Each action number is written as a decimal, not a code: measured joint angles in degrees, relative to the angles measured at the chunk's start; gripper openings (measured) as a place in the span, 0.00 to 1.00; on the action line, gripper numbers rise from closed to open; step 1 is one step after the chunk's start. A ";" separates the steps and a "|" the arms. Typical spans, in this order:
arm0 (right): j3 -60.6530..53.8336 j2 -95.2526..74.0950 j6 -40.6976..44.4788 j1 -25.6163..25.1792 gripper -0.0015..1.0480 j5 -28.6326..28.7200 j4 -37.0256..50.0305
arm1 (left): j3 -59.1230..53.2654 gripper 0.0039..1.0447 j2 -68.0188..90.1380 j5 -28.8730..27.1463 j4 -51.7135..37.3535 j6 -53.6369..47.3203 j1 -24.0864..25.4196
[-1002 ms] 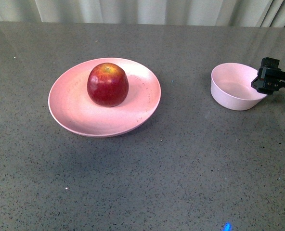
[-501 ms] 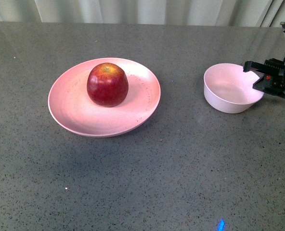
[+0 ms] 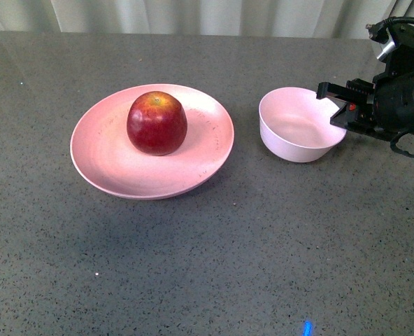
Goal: Move apple from plate to bowl
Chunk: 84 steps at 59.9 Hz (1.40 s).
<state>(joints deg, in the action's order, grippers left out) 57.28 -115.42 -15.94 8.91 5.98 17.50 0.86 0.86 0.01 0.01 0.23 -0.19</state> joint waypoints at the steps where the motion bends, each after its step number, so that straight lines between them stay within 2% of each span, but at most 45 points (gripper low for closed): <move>1: 0.04 -0.17 0.00 0.00 0.02 0.04 0.00 | 0.00 0.92 0.00 0.00 0.00 -0.02 0.00; 5: 0.11 -1.09 -0.02 0.00 0.15 0.11 -0.17 | 0.00 0.92 0.00 0.00 0.00 0.00 0.00; 14: 0.42 -1.88 -0.02 0.09 0.35 0.11 -0.37 | 0.00 0.92 0.00 0.00 0.00 0.00 0.00; 16: 0.50 -1.90 -0.07 0.11 0.43 0.20 -0.37 | 0.00 0.92 0.00 -0.02 0.00 0.00 0.00; 21: 0.55 -1.88 -0.39 0.11 0.53 0.81 -0.11 | 0.00 0.92 0.00 0.00 0.00 -0.02 0.00; 27: -0.72 0.76 -1.46 -0.39 0.76 2.91 3.61 | 0.00 0.92 0.00 0.00 0.00 -0.02 0.00; 32: -2.71 4.35 -1.46 -0.90 0.88 3.96 6.10 | 0.00 0.92 0.00 0.00 0.00 0.00 0.00; 36: -4.48 7.58 -1.25 -1.36 0.93 4.11 7.72 | 0.00 0.92 0.00 0.00 0.00 0.00 0.00; 44: -11.54 18.25 2.97 -3.13 0.91 3.89 11.39 | 0.00 0.92 0.00 0.00 0.00 0.00 0.00; 46: -13.11 19.26 4.28 -3.30 0.91 2.38 12.50 | 0.00 0.92 0.00 0.00 0.00 0.00 0.00; 51: -20.96 19.17 10.56 -3.06 0.75 -9.75 34.18 | 0.00 0.92 0.00 0.00 0.00 0.00 0.00; 54: -25.03 19.93 12.41 -3.34 0.66 -10.95 41.55 | 0.00 0.92 0.00 -0.02 0.00 0.00 0.00; 60: -30.67 22.29 14.14 -3.85 0.51 -10.71 49.18 | 0.00 0.92 -0.02 0.00 0.00 -0.02 0.00; 66: -37.22 27.36 14.95 -4.72 0.30 -9.97 49.94 | 0.00 0.92 0.00 0.00 0.00 0.00 0.00; 76: -42.82 34.03 15.41 -5.90 0.04 -8.59 48.76 | 0.00 0.92 0.00 0.00 0.00 0.00 0.00; 79: -44.02 35.89 15.58 -7.17 0.02 -6.36 48.24 | 0.00 0.92 0.00 0.00 0.00 0.00 0.00; 84: -46.34 39.47 15.69 -8.63 0.02 -6.23 46.80 | 0.00 0.92 0.00 -0.02 0.00 0.00 0.00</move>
<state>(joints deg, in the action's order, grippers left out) 10.94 -75.94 -0.25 0.27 -0.25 64.29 0.86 0.86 -0.01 0.01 0.23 -0.19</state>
